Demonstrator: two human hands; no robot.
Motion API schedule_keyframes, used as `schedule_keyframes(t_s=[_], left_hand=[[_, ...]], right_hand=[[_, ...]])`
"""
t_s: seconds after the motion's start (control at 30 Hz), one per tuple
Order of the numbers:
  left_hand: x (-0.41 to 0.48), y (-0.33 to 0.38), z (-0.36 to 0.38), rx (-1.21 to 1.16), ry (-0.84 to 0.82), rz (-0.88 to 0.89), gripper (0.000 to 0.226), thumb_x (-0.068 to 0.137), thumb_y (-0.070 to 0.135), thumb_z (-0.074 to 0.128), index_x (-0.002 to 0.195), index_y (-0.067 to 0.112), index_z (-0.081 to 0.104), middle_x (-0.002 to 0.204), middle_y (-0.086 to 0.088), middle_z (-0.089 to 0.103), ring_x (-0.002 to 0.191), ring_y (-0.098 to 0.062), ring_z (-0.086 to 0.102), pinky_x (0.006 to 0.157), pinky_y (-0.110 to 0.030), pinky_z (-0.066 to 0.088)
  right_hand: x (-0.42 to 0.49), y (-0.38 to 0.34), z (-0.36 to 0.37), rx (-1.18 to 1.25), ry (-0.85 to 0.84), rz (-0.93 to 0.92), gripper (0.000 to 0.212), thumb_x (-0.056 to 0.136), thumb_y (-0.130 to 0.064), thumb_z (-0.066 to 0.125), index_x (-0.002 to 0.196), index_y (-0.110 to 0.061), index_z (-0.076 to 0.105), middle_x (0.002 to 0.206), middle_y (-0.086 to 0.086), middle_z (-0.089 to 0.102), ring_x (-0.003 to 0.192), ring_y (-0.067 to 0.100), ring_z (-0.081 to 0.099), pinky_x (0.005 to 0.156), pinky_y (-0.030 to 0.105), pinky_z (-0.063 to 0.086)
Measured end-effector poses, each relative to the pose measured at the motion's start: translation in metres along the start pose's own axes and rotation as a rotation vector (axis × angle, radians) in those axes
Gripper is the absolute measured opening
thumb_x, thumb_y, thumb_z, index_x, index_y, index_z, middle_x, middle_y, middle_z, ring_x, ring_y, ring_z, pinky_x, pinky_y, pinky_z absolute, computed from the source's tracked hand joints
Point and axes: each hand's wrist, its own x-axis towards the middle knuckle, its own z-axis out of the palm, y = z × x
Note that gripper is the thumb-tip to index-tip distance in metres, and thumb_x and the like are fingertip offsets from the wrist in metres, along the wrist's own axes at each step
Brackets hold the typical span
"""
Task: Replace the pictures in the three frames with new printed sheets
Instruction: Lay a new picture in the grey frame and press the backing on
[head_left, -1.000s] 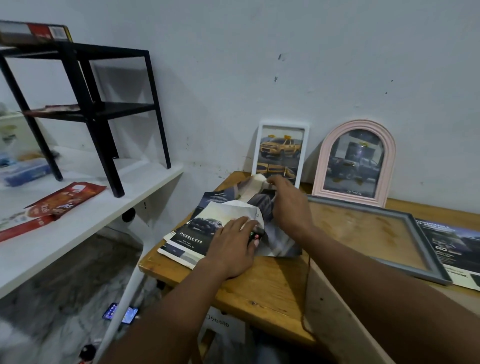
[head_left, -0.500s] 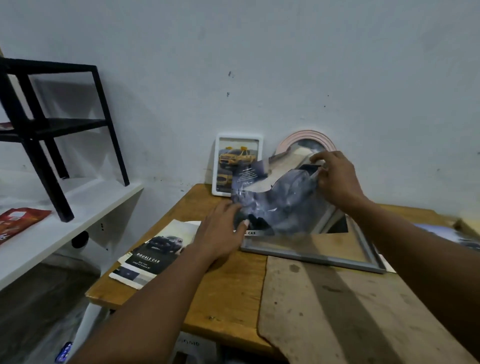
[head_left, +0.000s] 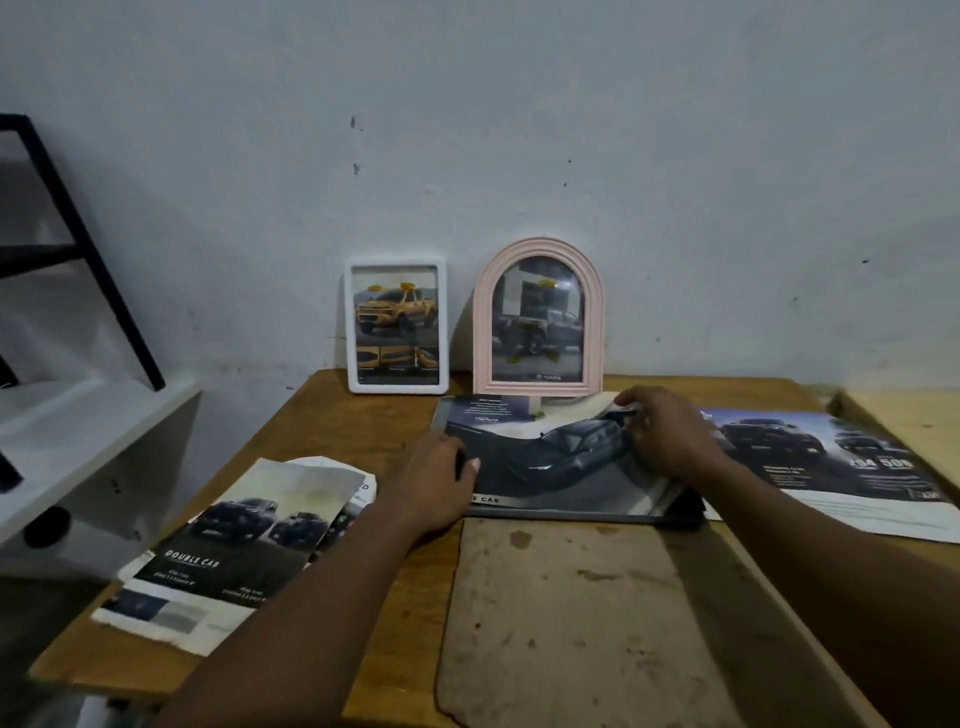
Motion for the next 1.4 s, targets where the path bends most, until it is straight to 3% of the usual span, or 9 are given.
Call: schedule_keyframes(t_s=[0.07,0.17,0.3,0.5,0.6,0.77,0.93,1.13,1.4], left_hand=[[0.001,-0.003,0.002,0.020,0.035,-0.030,0.024,0.101,0.039,0.055,0.111,0.020,0.066,0.116,0.001,0.058,0.100,-0.011,0.054,0.086,-0.030,0.051],[0.002,-0.004,0.006,0.034,0.084,-0.073,0.026,0.101,0.042,0.054,0.110,0.021,0.065,0.115,0.000,0.059,0.098,-0.012,0.057,0.085,-0.033,0.055],[0.006,-0.005,0.009,0.031,0.079,-0.127,0.035,0.101,0.046,0.050,0.122,0.020,0.061,0.126,-0.002,0.058,0.108,-0.017,0.058,0.090,-0.037,0.056],[0.001,-0.011,0.015,0.025,-0.029,-0.097,0.064,0.103,0.055,0.038,0.155,0.019,0.035,0.163,-0.003,0.029,0.147,-0.025,0.028,0.116,-0.045,0.032],[0.002,-0.012,0.017,0.022,-0.060,-0.115,0.067,0.103,0.055,0.039,0.158,0.018,0.030,0.167,-0.003,0.022,0.151,-0.026,0.021,0.118,-0.045,0.028],[0.006,-0.008,0.017,0.044,-0.073,-0.143,0.064,0.103,0.052,0.041,0.157,0.018,0.031,0.166,-0.003,0.024,0.149,-0.027,0.025,0.114,-0.047,0.033],[0.005,-0.012,0.015,-0.075,-0.087,-0.118,0.064,0.104,0.051,0.042,0.159,0.023,0.026,0.170,0.000,0.011,0.152,-0.028,0.021,0.120,-0.049,0.030],[-0.021,0.005,0.002,0.050,-0.073,-0.115,0.069,0.102,0.057,0.038,0.161,0.028,0.017,0.171,-0.003,0.002,0.155,-0.032,0.008,0.122,-0.057,0.021],[-0.112,0.055,0.000,0.154,-0.006,-0.076,0.068,0.102,0.059,0.034,0.161,0.029,0.017,0.170,-0.005,0.007,0.153,-0.031,0.019,0.117,-0.051,0.030]], right_hand=[[-0.003,0.000,0.009,-0.195,-0.055,-0.022,0.038,0.095,-0.025,0.056,0.132,-0.029,0.057,0.151,0.001,0.045,0.140,0.033,0.032,0.110,0.056,0.030],[-0.005,-0.005,0.015,-0.314,-0.097,-0.056,0.045,0.098,-0.042,0.048,0.142,-0.031,0.047,0.162,-0.001,0.027,0.150,0.032,0.012,0.114,0.060,0.016],[-0.014,-0.013,0.020,-0.261,-0.163,-0.108,0.047,0.099,-0.053,0.040,0.138,-0.028,0.048,0.150,0.002,0.042,0.142,0.025,0.029,0.113,0.059,0.024],[-0.022,-0.009,0.035,-0.311,-0.247,-0.087,0.059,0.100,-0.060,0.022,0.149,-0.030,0.030,0.160,0.005,0.027,0.150,0.031,0.014,0.118,0.060,0.011],[-0.018,-0.009,0.035,-0.295,-0.271,-0.092,0.058,0.100,-0.060,0.024,0.149,-0.029,0.031,0.160,0.006,0.027,0.151,0.033,0.014,0.119,0.061,0.011],[-0.013,-0.008,0.032,-0.214,-0.260,-0.060,0.057,0.098,-0.060,0.032,0.145,-0.029,0.040,0.155,0.004,0.038,0.145,0.029,0.028,0.116,0.059,0.021],[-0.022,-0.010,0.020,-0.053,-0.140,-0.038,0.048,0.101,-0.048,0.042,0.143,-0.027,0.043,0.159,0.004,0.032,0.152,0.028,0.013,0.119,0.061,0.011],[-0.066,-0.007,-0.021,-0.091,-0.064,0.031,0.047,0.096,-0.048,0.052,0.139,-0.029,0.047,0.146,0.005,0.048,0.133,0.029,0.045,0.107,0.058,0.036],[-0.173,0.003,-0.051,-0.247,0.002,0.039,0.050,0.093,-0.047,0.054,0.137,-0.025,0.045,0.143,0.007,0.049,0.126,0.031,0.050,0.098,0.047,0.045]])
